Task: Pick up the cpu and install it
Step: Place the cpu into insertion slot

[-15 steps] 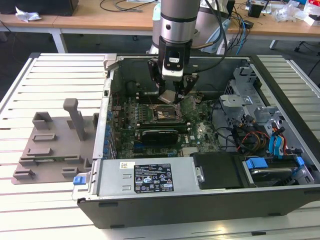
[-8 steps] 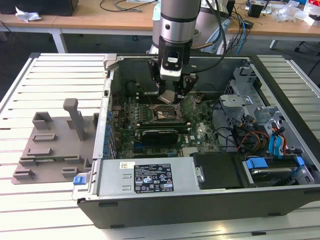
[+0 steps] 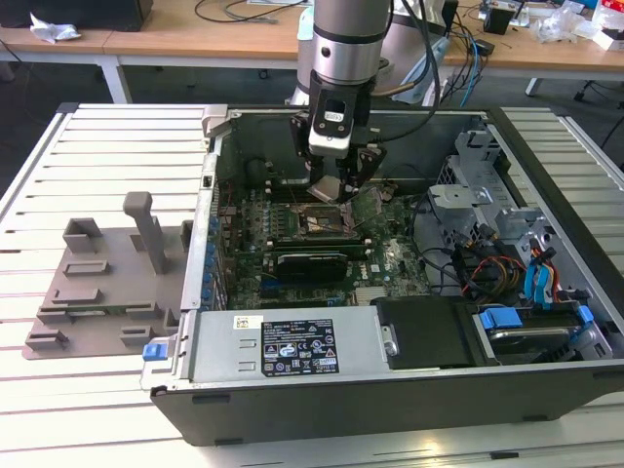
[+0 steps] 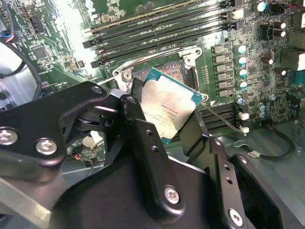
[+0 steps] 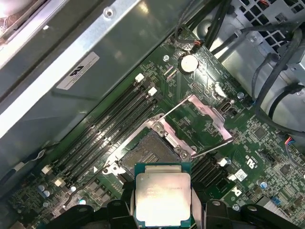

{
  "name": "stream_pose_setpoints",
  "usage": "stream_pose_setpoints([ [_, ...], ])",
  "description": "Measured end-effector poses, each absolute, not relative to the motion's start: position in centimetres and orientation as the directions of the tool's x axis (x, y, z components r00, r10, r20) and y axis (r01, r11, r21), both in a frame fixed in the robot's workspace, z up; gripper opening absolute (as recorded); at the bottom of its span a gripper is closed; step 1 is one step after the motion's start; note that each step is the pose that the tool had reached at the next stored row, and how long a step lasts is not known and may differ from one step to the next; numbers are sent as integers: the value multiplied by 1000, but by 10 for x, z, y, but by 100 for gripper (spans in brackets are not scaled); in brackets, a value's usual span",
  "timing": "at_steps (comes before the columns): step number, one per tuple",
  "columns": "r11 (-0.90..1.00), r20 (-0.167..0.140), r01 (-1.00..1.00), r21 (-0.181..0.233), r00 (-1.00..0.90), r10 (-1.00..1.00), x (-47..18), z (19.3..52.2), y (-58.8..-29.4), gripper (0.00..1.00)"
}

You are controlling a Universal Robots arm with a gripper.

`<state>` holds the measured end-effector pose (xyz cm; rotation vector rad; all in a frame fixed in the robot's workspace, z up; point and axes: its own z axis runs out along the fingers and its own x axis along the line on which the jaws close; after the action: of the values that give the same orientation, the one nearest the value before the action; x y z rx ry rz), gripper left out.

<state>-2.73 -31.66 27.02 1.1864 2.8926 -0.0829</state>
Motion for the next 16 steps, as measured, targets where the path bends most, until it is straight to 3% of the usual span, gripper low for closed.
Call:
stream_pose_setpoints([
  [16,642,-35,765,-45,-644,764,-27,270,-317,55],
])
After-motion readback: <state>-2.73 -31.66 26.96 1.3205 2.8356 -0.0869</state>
